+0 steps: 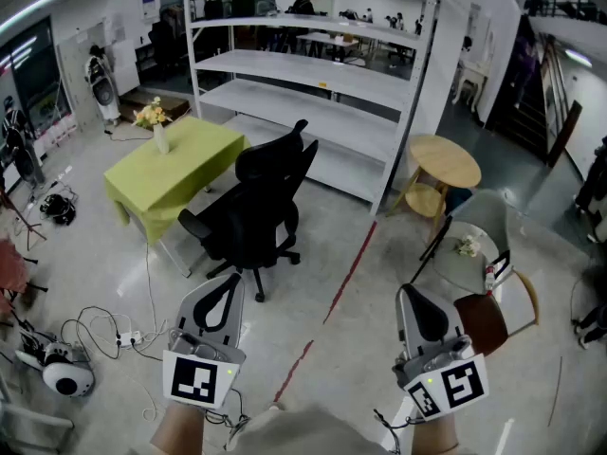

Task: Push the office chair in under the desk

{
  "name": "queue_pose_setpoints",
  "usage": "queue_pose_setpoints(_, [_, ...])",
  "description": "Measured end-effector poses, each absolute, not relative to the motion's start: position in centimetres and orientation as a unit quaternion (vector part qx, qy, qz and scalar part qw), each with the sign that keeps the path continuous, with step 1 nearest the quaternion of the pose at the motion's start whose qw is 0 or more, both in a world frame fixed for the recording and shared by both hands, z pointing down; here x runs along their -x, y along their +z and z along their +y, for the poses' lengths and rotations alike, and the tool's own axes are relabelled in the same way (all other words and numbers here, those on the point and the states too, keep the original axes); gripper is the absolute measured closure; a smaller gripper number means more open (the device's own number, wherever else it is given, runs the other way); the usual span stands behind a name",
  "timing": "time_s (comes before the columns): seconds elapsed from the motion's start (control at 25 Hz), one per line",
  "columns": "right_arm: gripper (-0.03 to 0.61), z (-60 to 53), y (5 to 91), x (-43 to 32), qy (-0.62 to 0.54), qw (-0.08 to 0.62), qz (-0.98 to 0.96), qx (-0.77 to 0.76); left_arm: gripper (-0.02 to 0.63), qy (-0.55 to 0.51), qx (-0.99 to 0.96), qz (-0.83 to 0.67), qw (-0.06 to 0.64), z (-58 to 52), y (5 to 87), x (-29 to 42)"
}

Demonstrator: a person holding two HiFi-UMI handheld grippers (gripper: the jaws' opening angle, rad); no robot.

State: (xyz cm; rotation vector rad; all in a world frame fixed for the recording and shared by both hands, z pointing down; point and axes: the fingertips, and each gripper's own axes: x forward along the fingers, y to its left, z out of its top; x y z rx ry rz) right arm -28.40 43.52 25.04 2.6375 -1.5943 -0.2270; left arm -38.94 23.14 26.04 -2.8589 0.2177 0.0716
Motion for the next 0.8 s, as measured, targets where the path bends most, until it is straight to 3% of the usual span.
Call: queue_pose_setpoints(0.8, [0.572, 50.8, 28.2, 26.0, -0.046, 0.029, -0.496, -0.866, 0.607, 0.004, 0.987, 0.059, 0.147, 30.4, 27.7, 36.8])
